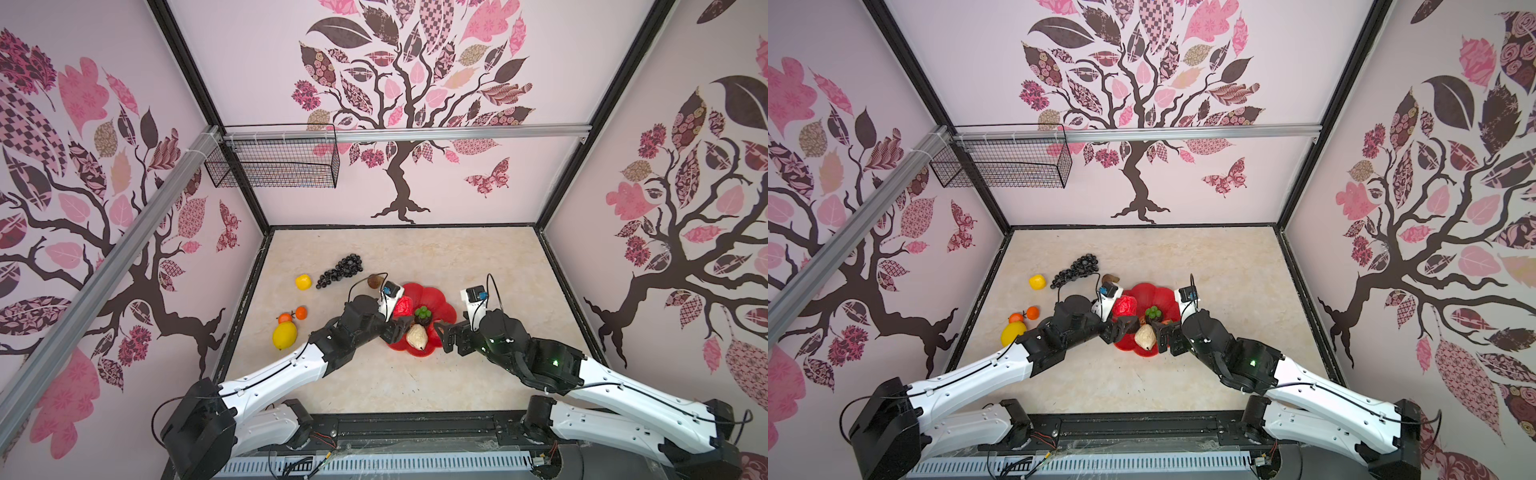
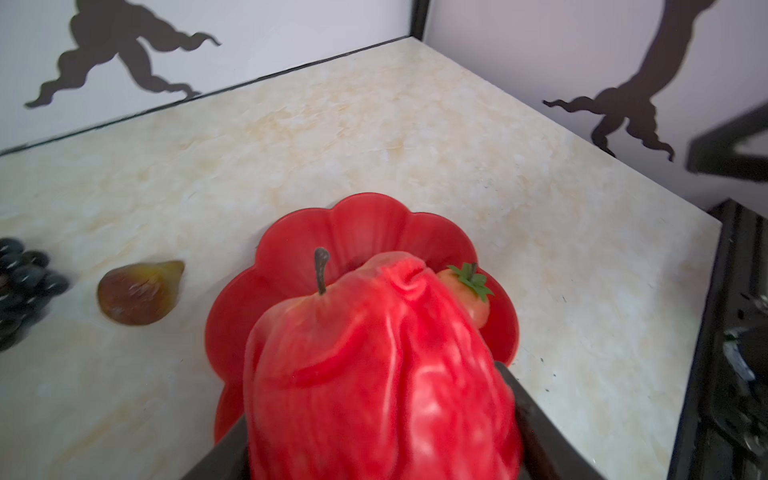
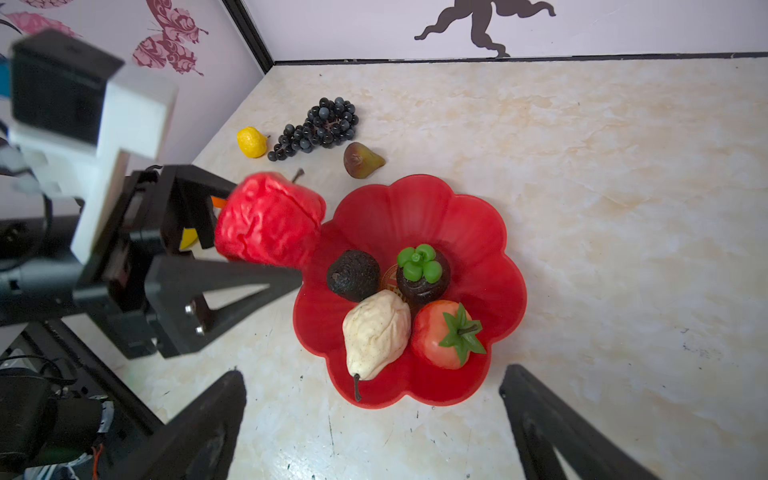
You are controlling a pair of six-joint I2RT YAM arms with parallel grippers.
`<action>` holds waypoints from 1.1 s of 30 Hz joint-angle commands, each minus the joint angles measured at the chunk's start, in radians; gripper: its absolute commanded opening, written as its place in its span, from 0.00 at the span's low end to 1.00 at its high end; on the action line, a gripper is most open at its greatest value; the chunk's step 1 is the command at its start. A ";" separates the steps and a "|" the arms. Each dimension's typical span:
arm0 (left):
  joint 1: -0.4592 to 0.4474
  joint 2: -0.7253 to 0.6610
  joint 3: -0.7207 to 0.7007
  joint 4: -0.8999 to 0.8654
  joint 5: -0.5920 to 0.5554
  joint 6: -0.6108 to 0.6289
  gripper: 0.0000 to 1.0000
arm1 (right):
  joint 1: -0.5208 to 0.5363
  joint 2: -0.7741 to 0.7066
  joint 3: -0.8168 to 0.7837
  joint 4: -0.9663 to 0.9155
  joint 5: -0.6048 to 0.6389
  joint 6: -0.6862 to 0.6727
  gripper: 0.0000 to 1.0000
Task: Arrange fruit in a fruit bowl
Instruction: Pick up the fruit from the middle-left of the table.
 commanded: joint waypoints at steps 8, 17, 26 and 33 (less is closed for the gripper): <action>-0.051 -0.051 -0.158 0.258 0.174 0.182 0.56 | 0.004 0.055 0.070 0.049 -0.107 0.032 0.92; -0.077 -0.067 -0.200 0.305 0.154 0.235 0.54 | 0.004 0.101 0.108 0.044 -0.154 0.012 0.84; -0.095 -0.076 -0.228 0.347 0.142 0.260 0.53 | -0.086 0.148 0.146 -0.025 -0.271 0.050 0.76; -0.119 -0.054 -0.242 0.382 0.119 0.301 0.52 | -0.138 0.146 0.128 0.020 -0.421 0.080 0.61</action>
